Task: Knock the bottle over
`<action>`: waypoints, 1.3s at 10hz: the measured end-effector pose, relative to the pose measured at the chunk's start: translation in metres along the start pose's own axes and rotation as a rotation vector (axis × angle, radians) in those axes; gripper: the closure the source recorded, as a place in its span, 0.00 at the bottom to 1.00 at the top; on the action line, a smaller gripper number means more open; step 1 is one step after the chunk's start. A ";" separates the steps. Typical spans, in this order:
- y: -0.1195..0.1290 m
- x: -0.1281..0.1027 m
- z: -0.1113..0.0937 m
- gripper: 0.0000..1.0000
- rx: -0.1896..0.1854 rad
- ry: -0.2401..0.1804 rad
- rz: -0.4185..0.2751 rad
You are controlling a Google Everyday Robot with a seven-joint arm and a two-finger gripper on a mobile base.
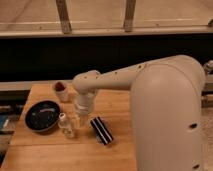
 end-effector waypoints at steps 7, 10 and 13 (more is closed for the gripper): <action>0.045 0.064 0.050 1.00 0.037 0.164 0.013; 0.073 0.052 0.069 1.00 0.034 0.207 -0.048; 0.082 0.012 0.054 1.00 0.063 0.175 -0.100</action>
